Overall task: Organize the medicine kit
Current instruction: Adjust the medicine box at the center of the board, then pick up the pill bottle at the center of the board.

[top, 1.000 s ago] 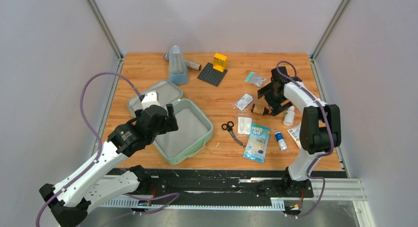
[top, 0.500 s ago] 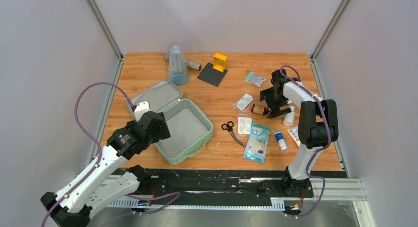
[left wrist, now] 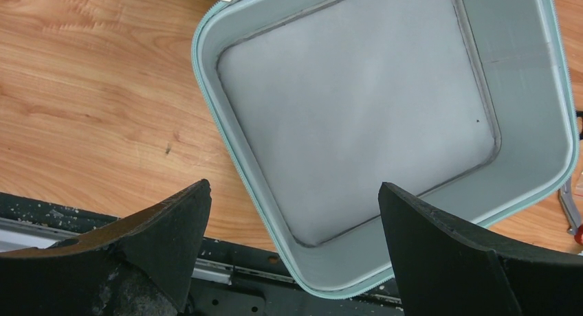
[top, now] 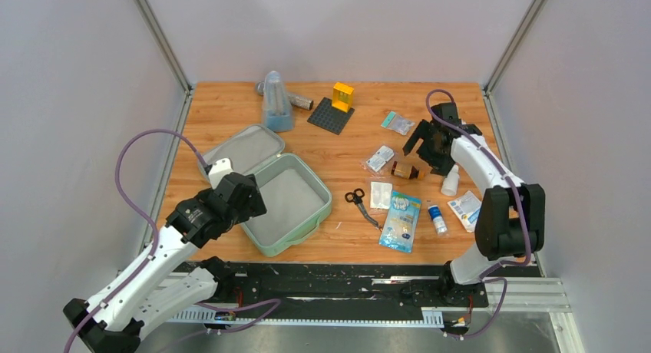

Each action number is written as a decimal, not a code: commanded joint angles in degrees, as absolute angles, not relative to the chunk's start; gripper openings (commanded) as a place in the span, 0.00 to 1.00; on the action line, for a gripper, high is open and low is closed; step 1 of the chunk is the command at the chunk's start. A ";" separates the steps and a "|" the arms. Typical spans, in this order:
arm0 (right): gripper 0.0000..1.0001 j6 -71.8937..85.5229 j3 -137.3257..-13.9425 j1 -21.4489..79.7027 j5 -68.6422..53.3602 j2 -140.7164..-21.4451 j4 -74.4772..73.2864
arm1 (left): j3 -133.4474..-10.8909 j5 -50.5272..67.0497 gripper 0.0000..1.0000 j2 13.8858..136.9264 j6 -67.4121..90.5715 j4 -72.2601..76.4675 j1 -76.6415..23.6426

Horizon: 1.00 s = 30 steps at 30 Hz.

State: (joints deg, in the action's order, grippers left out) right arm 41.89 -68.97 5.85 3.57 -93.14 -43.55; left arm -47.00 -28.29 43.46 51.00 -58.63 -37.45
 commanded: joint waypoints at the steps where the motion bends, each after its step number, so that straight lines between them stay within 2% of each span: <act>1: 1.00 14.03 -68.91 6.56 1.70 -88.80 -32.81 | -48.51 -28.26 1.00 43.64 54.37 -58.78 -37.21; 6: 1.00 -13.70 -63.18 8.26 -11.43 -86.61 -25.11 | -48.91 -28.19 1.00 43.84 55.17 -59.56 -37.11; 8: 0.99 -22.76 -62.69 8.32 -17.15 -88.32 -25.03 | -49.10 -28.11 1.00 43.86 55.83 -60.10 -37.09; 11: 0.97 -31.29 -63.31 8.35 -19.62 -92.54 -25.65 | -49.13 -28.29 1.00 43.90 56.79 -61.67 -37.11; 16: 0.94 -38.81 -65.30 8.27 -19.40 -97.97 -26.58 | -47.80 -27.64 1.00 43.90 58.81 -62.56 -37.01; 21: 0.92 -43.54 -65.11 7.93 -24.42 -99.52 -25.77 | -45.76 -26.53 1.00 45.53 58.95 -61.01 -36.35; 30: 0.70 -41.32 -66.85 8.03 -23.30 -104.49 -24.37 | -42.44 -24.47 1.00 48.78 54.78 -52.79 -35.03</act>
State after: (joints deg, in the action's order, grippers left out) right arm -40.47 -64.90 8.19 -21.58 -103.13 -26.44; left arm -43.33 -24.82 47.90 56.25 -58.19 -35.81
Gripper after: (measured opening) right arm 0.738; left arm 0.998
